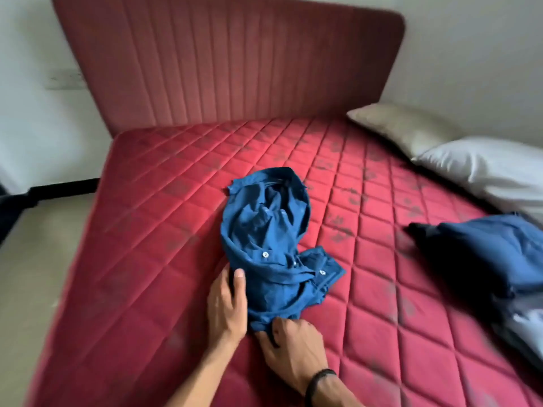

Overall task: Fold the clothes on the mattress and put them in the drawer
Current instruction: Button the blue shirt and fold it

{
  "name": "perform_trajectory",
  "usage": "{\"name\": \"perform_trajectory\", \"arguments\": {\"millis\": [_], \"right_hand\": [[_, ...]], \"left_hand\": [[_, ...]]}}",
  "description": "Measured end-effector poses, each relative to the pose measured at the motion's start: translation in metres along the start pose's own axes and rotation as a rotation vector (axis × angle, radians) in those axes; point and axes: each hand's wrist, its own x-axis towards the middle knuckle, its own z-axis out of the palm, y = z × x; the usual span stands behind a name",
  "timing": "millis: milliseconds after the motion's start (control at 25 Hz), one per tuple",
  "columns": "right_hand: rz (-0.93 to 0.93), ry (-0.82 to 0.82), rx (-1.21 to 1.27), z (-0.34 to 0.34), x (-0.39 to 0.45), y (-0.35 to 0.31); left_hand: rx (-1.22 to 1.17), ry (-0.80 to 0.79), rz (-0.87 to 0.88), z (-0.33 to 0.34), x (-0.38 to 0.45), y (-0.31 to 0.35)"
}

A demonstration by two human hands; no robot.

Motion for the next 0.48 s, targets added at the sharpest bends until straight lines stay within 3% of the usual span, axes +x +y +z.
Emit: {"name": "perform_trajectory", "arguments": {"millis": [80, 200, 280, 320, 360, 400, 480], "right_hand": [[-0.089, -0.092, 0.040, -0.014, -0.085, -0.023], [-0.108, -0.572, 0.185, -0.060, -0.161, -0.042], [-0.073, -0.863, 0.248, -0.093, -0.167, -0.032], [-0.025, -0.936, 0.261, -0.109, -0.162, -0.026], [0.017, -0.929, 0.255, -0.123, -0.153, -0.019], [0.034, -0.817, 0.232, -0.134, -0.140, -0.014], [0.064, -0.414, 0.235, -0.148, -0.112, -0.011]], "left_hand": [[-0.111, 0.016, -0.096, -0.035, -0.077, 0.012], [0.008, 0.001, -0.043, -0.080, -0.161, -0.007], [0.136, -0.108, -0.102, -0.106, -0.187, -0.015], [0.204, -0.236, -0.149, -0.116, -0.197, -0.010], [0.262, -0.418, -0.164, -0.125, -0.205, -0.002], [0.306, -0.614, -0.174, -0.135, -0.209, 0.008], [0.268, -0.858, -0.226, -0.153, -0.199, 0.022]]}}
